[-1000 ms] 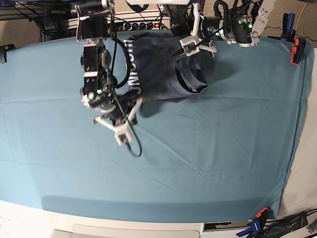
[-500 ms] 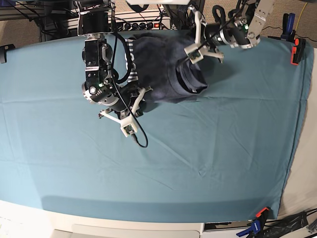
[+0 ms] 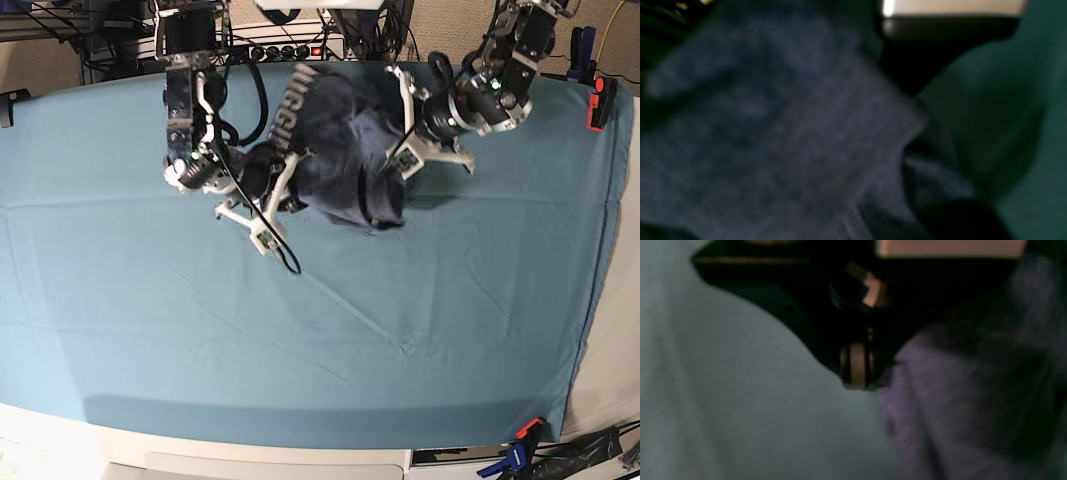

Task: Fold the T-shirt properly
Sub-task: 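Grip the shirt edges with both grippers and fold the stack over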

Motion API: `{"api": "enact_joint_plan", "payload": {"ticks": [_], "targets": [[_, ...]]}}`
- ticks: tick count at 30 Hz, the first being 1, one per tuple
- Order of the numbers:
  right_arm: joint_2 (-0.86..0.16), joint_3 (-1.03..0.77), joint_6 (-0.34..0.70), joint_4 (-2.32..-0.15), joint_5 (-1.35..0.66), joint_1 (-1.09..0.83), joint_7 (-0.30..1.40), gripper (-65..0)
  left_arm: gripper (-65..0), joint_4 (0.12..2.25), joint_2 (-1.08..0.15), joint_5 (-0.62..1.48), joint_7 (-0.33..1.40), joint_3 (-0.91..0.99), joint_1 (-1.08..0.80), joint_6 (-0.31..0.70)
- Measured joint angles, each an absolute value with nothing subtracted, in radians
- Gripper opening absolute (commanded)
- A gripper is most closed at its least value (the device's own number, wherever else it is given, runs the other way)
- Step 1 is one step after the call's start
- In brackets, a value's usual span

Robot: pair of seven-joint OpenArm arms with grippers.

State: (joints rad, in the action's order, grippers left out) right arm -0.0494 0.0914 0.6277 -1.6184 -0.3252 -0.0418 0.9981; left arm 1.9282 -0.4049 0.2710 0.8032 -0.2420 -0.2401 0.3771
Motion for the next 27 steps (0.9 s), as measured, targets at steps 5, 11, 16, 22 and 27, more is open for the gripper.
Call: {"api": "enact_joint_plan", "payload": {"ticks": [5, 11, 16, 22, 27], "targets": [[-0.085, 0.091, 0.667, -1.640, -0.421, -0.095, 1.018, -65.0, -65.0, 1.928, -0.405, 0.250, 0.798, -0.241, -0.180, 0.358], [-0.097, 0.091, 0.688, -1.780, -0.494, -0.215, 1.117, -65.0, -65.0, 1.928, -0.405, 0.247, 0.784, -0.241, -0.108, 0.358], [-0.099, 0.093, 0.695, -1.942, -0.498, -0.302, 1.169, -65.0, -65.0, 1.928, -0.405, 0.247, 0.784, -0.241, -0.073, 0.358], [-0.099, 0.093, 0.697, -2.030, -0.494, -0.308, 1.164, -65.0, -65.0, 1.928, -0.405, 0.145, 0.799, -0.233, -0.066, 0.359], [-0.099, 0.093, 0.697, -2.029, -0.413, -0.307, 1.163, -65.0, -65.0, 1.928, -0.463, 0.107, 0.859, -0.093, -0.067, 0.290]]}}
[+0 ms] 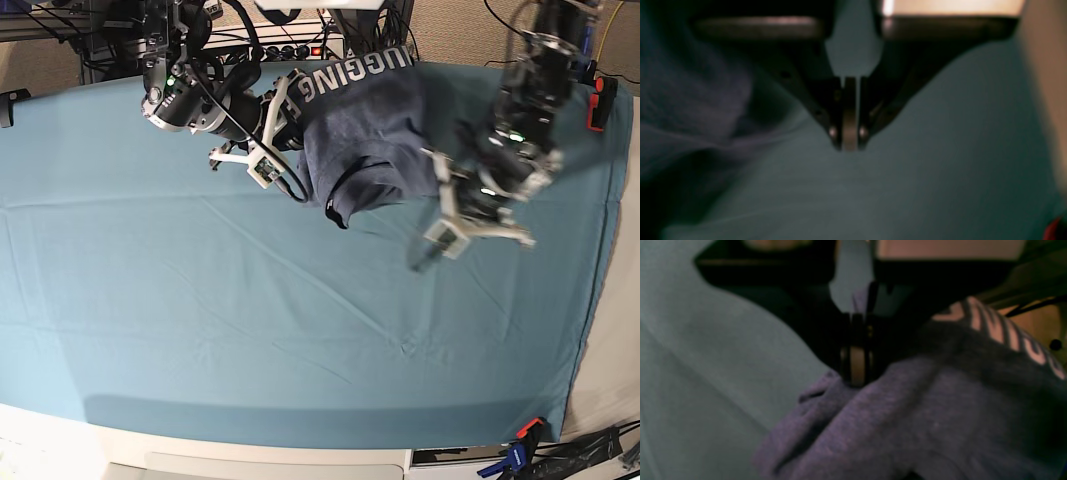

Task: Fold the T-shirt properly
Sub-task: 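Grip the shirt edges with both grippers and fold the stack over, then press and tuck the folded stack's edge with the left gripper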

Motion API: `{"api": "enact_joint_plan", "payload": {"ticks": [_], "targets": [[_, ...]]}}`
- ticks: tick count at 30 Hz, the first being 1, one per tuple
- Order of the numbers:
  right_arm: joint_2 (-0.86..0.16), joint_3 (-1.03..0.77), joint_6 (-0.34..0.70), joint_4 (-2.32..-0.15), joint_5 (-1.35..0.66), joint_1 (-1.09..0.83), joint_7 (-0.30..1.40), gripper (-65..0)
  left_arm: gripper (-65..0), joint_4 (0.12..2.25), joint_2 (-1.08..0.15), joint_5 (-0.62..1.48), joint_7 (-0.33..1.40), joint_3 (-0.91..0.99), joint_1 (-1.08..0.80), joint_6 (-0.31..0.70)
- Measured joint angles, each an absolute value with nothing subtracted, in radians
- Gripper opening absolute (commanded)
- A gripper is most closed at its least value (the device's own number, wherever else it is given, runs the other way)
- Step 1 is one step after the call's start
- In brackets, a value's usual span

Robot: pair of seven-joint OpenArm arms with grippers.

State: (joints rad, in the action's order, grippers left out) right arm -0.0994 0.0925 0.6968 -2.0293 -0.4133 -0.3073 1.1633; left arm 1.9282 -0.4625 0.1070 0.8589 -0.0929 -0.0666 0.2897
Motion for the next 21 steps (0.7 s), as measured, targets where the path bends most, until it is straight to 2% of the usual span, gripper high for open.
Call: {"api": "enact_joint_plan", "payload": {"ticks": [3, 8, 12, 15, 21], "targets": [[-0.099, 0.092, 0.697, -2.029, -0.340, -0.307, 1.137, -65.0, -65.0, 1.929, -0.525, 0.173, 0.901, 0.020, -0.089, 0.282], [-0.099, 0.091, 0.555, -2.029, -0.174, -0.297, 1.044, -65.0, -65.0, 1.929, -0.570, 0.342, 0.952, 0.173, -0.210, 0.310], [-0.098, 0.091, 0.500, -2.029, -0.128, -0.262, 1.042, -65.0, -65.0, 1.929, -0.568, 0.439, 0.967, 0.206, -0.344, 0.350], [-0.098, 0.091, 0.497, -2.029, -0.127, -0.244, 1.042, -65.0, -65.0, 1.929, -0.542, 0.511, 0.968, 0.204, -0.426, 0.413], [-0.097, 0.092, 0.497, -2.029, -0.127, -0.236, 1.039, -65.0, -65.0, 1.928, -0.452, 0.597, 0.965, 0.202, -0.473, 0.466]]}}
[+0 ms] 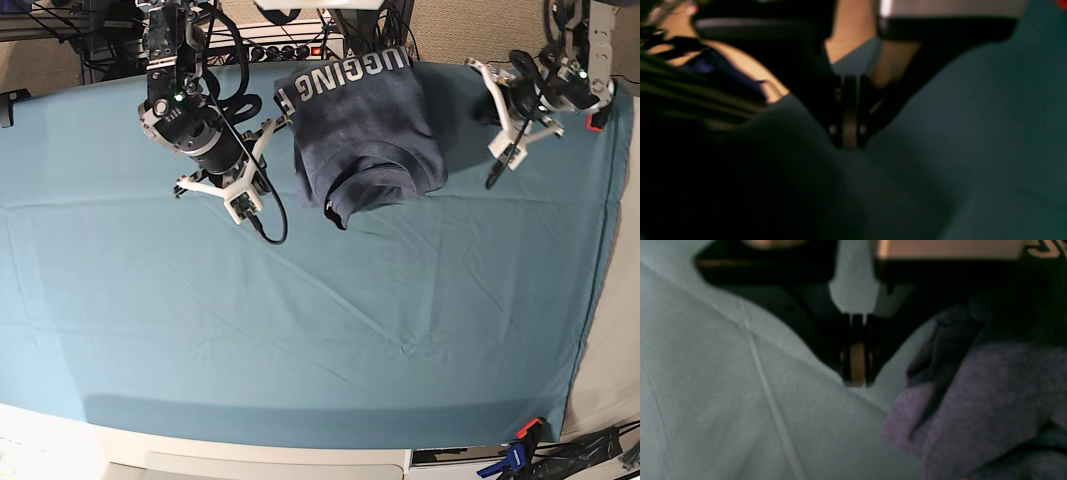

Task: Fold the T-shirt properly
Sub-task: 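Press and tuck the folded stack's edge with the left gripper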

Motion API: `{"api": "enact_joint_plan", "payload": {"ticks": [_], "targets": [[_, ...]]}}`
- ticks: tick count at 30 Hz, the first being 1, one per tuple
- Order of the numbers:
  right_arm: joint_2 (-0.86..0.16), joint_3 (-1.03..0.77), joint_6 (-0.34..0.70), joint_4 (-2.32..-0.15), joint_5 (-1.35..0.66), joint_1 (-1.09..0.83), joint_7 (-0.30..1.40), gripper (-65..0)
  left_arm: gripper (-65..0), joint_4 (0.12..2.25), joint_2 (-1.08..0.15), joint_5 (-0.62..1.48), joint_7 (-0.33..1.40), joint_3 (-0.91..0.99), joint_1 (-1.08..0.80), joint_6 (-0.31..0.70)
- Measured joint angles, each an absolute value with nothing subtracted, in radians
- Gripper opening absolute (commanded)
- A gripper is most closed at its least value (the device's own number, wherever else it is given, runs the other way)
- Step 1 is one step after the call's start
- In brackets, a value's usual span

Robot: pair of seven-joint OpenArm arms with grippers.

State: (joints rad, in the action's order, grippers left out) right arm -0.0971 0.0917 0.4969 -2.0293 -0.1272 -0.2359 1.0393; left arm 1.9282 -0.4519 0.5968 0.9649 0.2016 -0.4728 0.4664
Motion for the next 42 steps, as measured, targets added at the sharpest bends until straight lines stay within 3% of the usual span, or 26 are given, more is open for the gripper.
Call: {"api": "enact_joint_plan", "payload": {"ticks": [12, 16, 30, 42], "targets": [[-0.097, 0.092, 0.494, -2.029, -0.056, -0.236, 1.039, -65.0, -65.0, 1.934, -0.438, 0.583, 0.935, -0.062, -0.418, 0.462], [-0.097, 0.092, 0.448, -2.029, -0.023, -0.235, 1.039, -65.0, -65.0, 1.934, -0.438, 0.541, 0.935, -0.121, -0.367, 0.442], [-0.097, 0.091, 0.413, -2.029, 0.027, -0.236, 1.039, -65.0, -65.0, 1.930, -0.427, 0.523, 0.918, -0.131, -0.235, 0.438], [-0.097, -0.079, 0.404, -2.029, 0.018, -0.236, 1.040, -65.0, -65.0, 1.930, -0.325, 0.519, 0.904, -0.139, -0.212, 0.438]]}}
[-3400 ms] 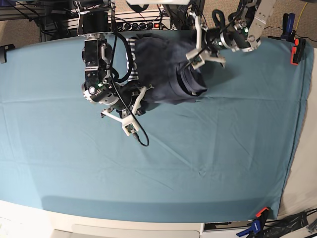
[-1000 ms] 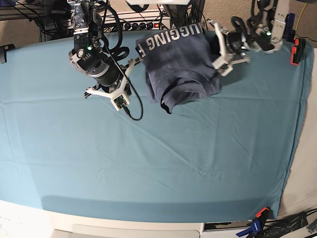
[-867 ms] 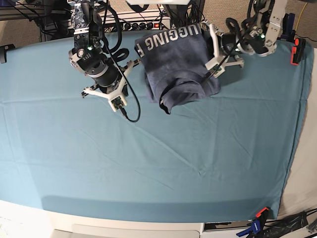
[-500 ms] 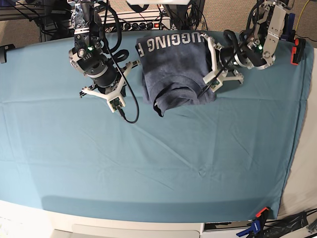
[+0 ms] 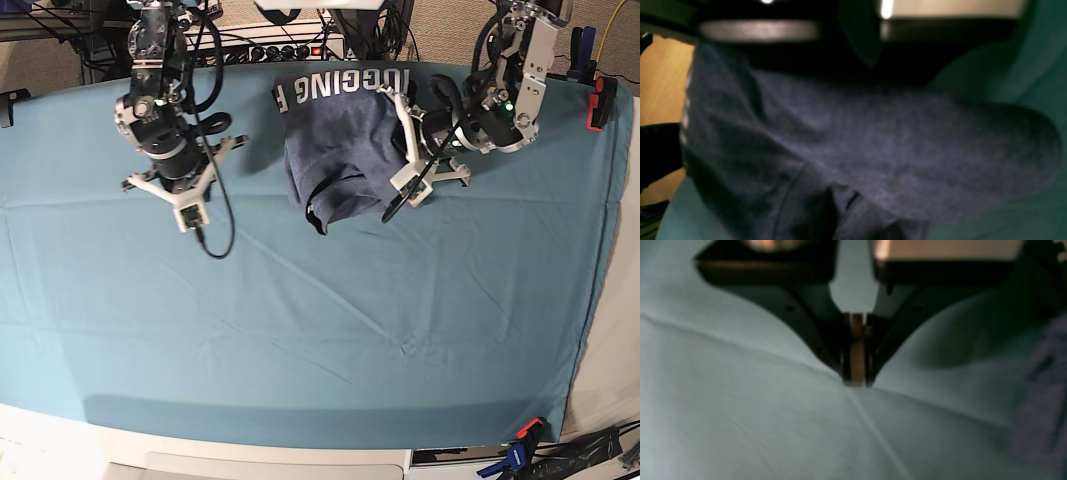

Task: Fold the T-shirt properly
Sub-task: 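Press and tuck the folded stack's edge with the left gripper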

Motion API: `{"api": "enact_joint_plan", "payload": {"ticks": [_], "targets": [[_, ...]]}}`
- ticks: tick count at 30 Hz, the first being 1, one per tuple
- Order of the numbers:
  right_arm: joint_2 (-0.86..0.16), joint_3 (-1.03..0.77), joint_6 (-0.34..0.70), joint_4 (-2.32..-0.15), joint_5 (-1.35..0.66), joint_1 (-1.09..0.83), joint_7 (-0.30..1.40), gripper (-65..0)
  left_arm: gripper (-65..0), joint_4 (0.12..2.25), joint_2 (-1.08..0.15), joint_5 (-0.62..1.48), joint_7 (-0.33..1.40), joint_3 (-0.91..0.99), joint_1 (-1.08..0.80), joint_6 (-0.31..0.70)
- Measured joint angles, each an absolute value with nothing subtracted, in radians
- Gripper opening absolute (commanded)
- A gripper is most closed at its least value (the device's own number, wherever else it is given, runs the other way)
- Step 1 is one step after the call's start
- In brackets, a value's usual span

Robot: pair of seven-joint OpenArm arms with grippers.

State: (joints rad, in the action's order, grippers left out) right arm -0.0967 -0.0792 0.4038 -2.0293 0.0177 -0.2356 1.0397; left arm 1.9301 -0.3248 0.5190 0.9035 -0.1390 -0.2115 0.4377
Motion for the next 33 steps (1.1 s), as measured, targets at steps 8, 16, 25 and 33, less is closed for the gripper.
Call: {"api": "enact_joint_plan", "payload": {"ticks": [8, 16, 25, 33], "targets": [[-0.096, -0.194, 0.404, -2.029, -0.031, -0.236, 1.046, -65.0, -65.0, 1.930, -0.332, 0.353, 0.897, -0.153, -0.209, 0.438], [-0.096, -0.250, 0.403, -2.029, -0.031, -0.238, 1.062, -65.0, -65.0, 1.930, -0.404, 0.284, 0.893, -0.152, -0.209, 0.399], [-0.119, -0.253, 0.403, -2.029, -0.053, -0.249, 1.063, -65.0, -65.0, 1.886, -0.438, 0.226, 0.911, -0.151, -0.207, 0.314], [-0.119, -0.253, 0.403, -2.029, -0.054, -0.249, 1.063, -65.0, -65.0, 1.787, -0.444, 0.366, 0.832, -0.136, -0.185, 0.360]]}}
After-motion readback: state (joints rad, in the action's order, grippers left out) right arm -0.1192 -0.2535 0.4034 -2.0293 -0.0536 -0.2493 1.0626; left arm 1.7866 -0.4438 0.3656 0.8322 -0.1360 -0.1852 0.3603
